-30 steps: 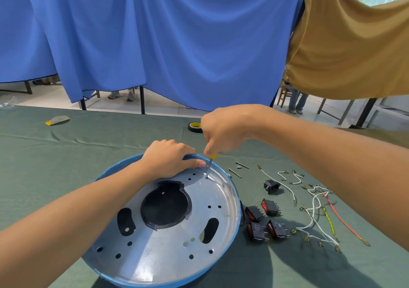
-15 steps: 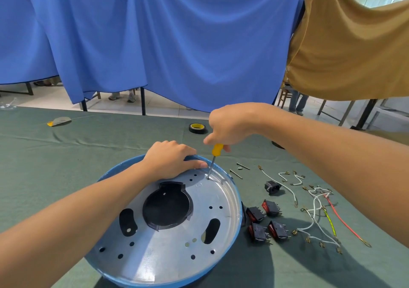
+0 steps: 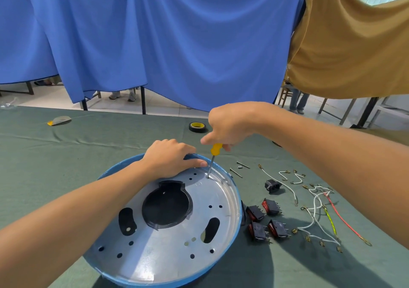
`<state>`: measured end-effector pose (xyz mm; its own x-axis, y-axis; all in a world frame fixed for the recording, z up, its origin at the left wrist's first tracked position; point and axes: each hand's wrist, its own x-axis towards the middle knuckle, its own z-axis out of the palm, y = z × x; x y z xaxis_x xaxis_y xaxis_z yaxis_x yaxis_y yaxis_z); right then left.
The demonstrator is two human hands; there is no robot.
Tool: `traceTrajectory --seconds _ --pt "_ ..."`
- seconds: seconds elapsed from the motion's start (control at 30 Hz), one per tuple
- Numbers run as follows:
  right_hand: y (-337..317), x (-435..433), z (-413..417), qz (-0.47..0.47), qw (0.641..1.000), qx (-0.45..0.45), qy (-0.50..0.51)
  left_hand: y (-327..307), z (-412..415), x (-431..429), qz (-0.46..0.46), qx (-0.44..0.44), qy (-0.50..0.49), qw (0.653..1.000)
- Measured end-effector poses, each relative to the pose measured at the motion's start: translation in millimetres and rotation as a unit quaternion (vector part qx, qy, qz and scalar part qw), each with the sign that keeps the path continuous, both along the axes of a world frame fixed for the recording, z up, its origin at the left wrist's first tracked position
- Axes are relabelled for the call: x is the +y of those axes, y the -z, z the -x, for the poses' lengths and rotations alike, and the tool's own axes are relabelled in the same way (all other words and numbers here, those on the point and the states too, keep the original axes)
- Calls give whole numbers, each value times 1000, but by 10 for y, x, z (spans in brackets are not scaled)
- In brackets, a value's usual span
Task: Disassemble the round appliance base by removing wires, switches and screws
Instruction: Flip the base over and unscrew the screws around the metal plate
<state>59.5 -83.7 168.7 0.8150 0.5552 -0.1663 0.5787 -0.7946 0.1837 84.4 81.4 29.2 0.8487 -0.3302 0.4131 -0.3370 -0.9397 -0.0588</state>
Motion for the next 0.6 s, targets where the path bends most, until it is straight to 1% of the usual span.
traceTrajectory --seconds 0.17,0.3,0.37,0.43,0.53,0.6 --pt "3 63 84 24 997 -41 -58 16 -15 14 -10 -5 -18 1000" --pt "-49 92 122 52 991 -53 -112 -24 -23 8 15 45 -21 999" --pt "-62 84 121 41 990 -44 -125 -69 -13 5 21 95 -24 995" --pt "-60 56 102 3 991 -26 -129 -155 5 -15 25 170 -31 985" --pt "-27 51 78 -14 993 -4 -120 -334 29 -22 53 301 -28 952" --pt "-30 85 57 0 997 3 -81 -414 63 -11 70 347 -27 935"
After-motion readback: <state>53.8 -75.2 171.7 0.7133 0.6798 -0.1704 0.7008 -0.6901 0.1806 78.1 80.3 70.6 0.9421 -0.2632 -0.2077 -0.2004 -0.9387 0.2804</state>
